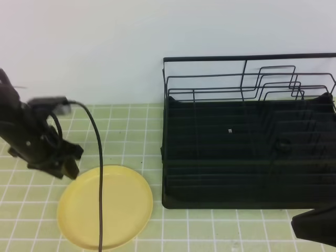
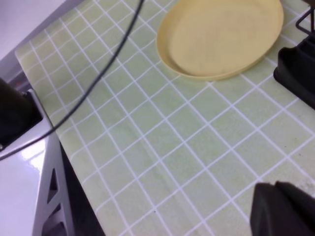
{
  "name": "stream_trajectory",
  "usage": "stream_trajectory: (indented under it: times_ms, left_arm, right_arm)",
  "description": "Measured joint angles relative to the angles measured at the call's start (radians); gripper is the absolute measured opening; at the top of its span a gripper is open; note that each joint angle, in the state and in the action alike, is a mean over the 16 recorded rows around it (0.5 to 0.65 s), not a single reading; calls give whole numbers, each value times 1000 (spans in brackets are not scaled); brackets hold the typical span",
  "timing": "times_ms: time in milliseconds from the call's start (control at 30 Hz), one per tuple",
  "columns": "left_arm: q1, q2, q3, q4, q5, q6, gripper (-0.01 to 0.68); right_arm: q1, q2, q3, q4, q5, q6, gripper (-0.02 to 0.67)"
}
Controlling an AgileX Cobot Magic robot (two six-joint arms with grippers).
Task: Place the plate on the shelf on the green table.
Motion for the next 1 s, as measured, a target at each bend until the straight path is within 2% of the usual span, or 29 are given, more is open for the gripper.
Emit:
stream_trajectory:
  times_ms: [100,600,700,1000]
  left_arm:
    - [5,50,0,-9,-10,24,260]
    - [62,166,0,-77,-23,47,258]
    - [67,180,0,-99,-21,52,232]
    - [68,208,0,-112,-13,64,86]
  right_arm:
    - [0,0,0,0,9,-4,-2]
    - [0,0,0,0,16,-9,-2]
    - [0,0,0,0,16,-9,-2]
    - [0,0,0,0,16,-9,-2]
